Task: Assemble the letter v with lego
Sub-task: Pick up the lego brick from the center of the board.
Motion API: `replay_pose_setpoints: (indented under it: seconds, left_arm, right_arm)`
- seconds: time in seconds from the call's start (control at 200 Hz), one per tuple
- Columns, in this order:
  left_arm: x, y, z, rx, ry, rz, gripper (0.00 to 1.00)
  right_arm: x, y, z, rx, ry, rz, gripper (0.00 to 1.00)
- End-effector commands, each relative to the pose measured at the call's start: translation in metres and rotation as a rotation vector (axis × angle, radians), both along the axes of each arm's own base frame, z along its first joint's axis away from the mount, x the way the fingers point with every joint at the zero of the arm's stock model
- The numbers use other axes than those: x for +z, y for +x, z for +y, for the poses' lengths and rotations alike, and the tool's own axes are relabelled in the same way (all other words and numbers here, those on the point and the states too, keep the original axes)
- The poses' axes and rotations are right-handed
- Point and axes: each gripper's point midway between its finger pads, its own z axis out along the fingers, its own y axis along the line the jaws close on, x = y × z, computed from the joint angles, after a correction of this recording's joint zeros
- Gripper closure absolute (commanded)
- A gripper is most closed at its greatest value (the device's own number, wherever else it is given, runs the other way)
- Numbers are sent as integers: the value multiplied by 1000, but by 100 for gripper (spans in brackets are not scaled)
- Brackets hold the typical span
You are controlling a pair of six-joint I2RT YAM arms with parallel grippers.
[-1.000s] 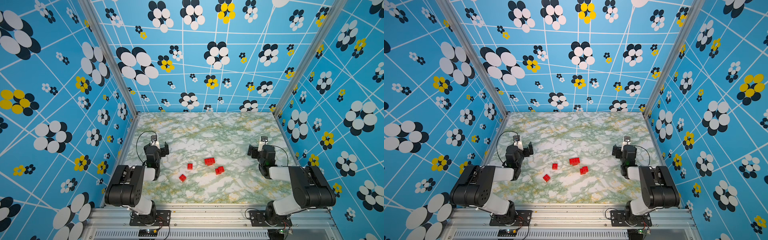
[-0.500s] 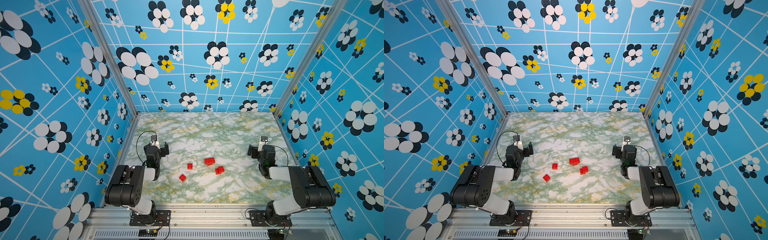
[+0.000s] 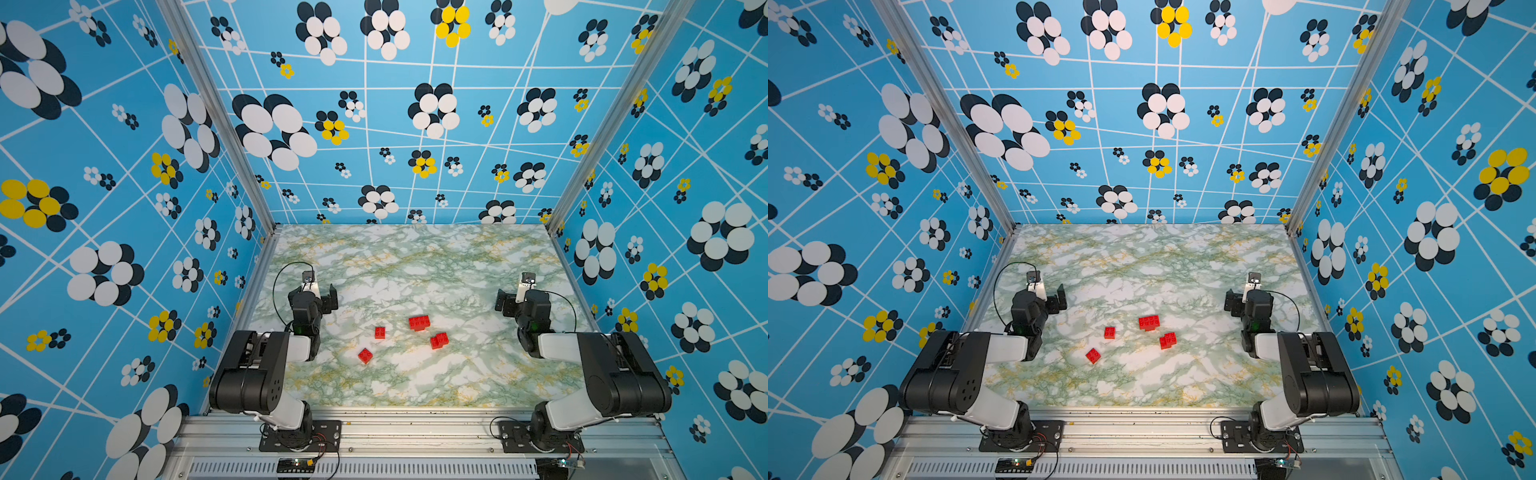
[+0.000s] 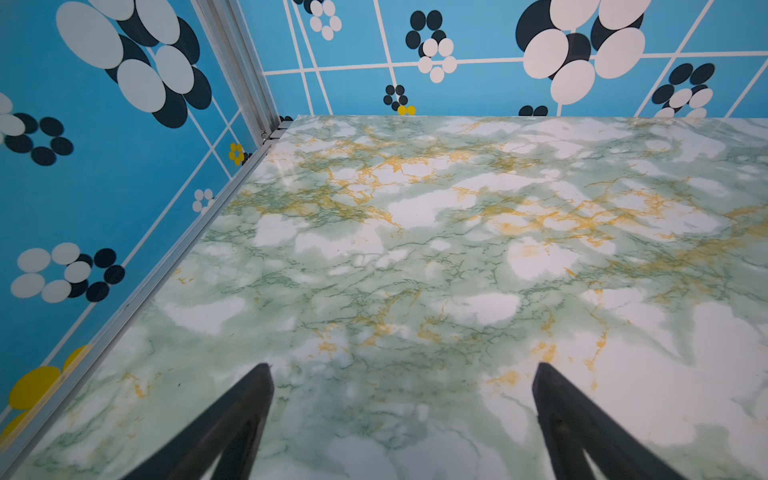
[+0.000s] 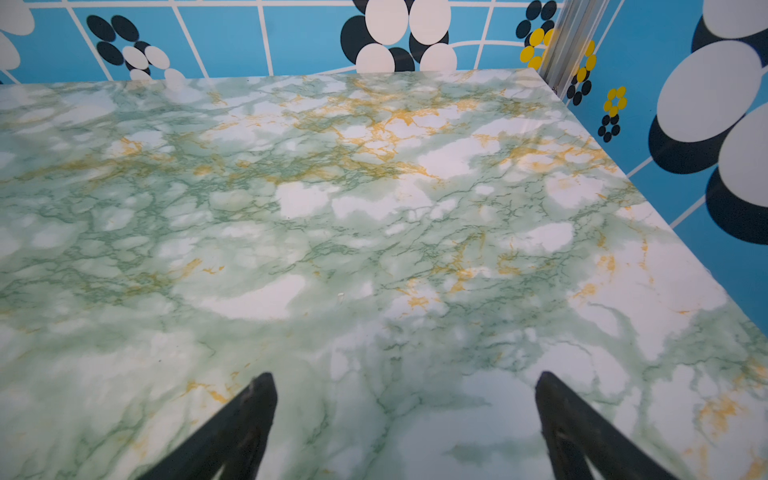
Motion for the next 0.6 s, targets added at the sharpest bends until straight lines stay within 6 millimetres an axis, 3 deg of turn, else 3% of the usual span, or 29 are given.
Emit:
replay_pose_setpoints:
  seconds: [0.0,0.095,0.2,0.275,0.45,0.595]
  left_arm:
    - [56,1,-2,23,11,-34,0]
    - [113,-8,-5,66,-133,-78,2]
    - [123,-27,-39,38,-235,51,4]
    - [111,-43,-78,-35,-302,164,9]
    - [63,-82,-176,-205,-455,448,18]
    - [36,-100,-236,-292,-647,562,23]
  right_arm:
    - [28,7,-3,-13,4,-31,1]
    - [52,4,-3,-37,-3,141,1]
    - [64,-17,-2,-103,1,324,2]
    - [66,-40,3,-129,-9,435,5]
    - [51,-91,75,75,34,653,9]
    - [39,-129,123,254,24,798,11]
